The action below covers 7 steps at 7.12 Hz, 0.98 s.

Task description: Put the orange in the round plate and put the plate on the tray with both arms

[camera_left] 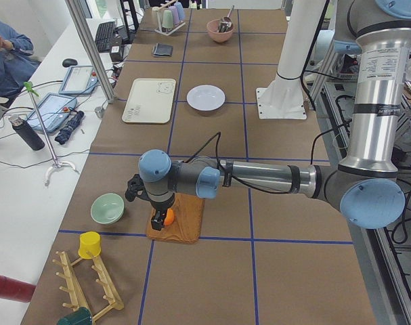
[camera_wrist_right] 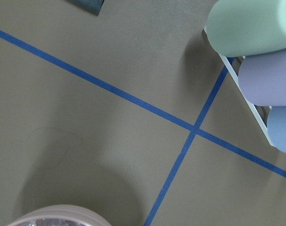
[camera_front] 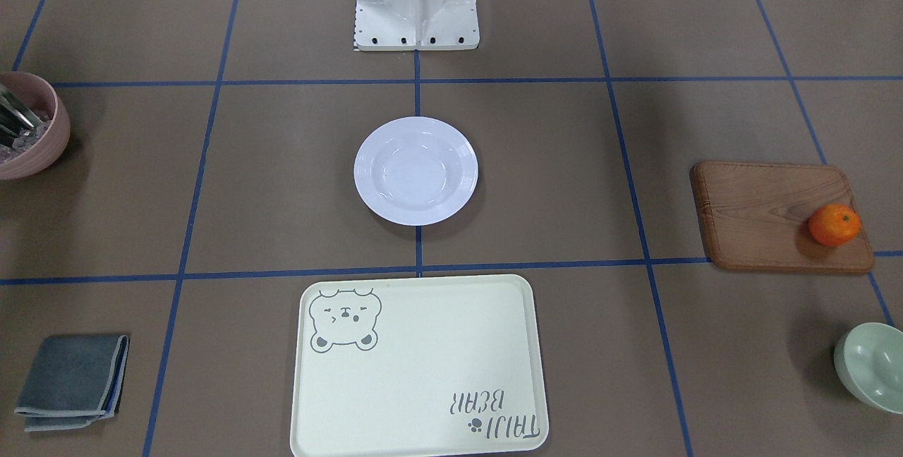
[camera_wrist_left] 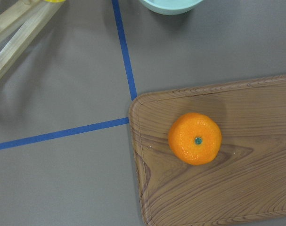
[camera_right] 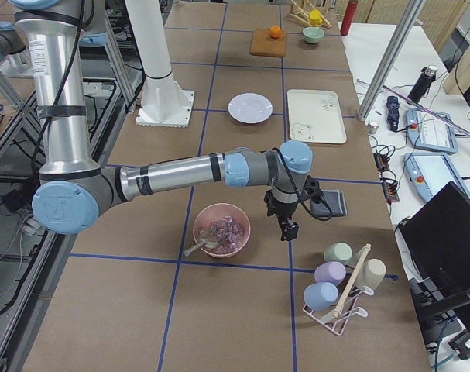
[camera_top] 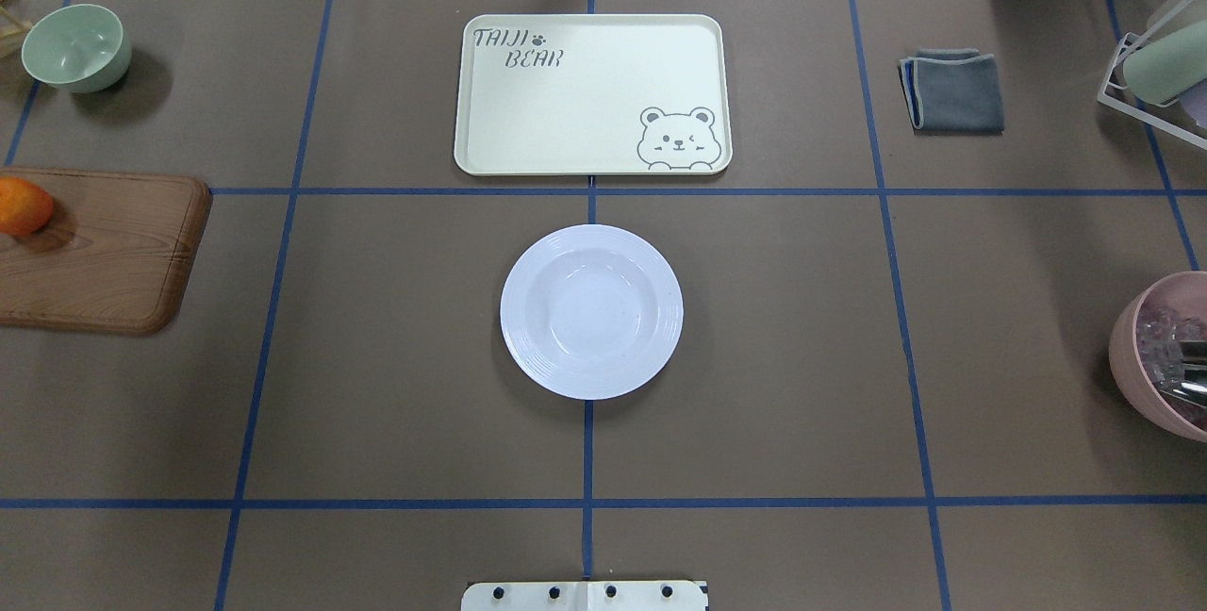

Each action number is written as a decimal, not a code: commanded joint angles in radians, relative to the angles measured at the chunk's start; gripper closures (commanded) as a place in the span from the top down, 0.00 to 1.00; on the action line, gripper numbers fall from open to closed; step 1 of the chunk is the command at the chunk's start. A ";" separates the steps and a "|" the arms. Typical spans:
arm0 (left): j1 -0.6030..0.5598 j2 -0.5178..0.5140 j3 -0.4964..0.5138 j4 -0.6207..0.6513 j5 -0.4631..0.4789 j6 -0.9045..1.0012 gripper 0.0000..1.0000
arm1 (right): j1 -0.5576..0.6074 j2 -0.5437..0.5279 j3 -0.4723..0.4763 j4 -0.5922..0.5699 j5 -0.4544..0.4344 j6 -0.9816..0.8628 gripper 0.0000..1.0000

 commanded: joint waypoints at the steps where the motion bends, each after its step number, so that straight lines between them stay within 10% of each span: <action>1: 0.000 -0.002 -0.056 0.012 0.008 -0.115 0.98 | 0.000 -0.012 -0.001 0.000 0.000 -0.002 1.00; 7: 0.011 0.037 -0.063 -0.011 -0.001 -0.136 0.98 | -0.001 -0.014 0.015 0.000 0.004 -0.009 1.00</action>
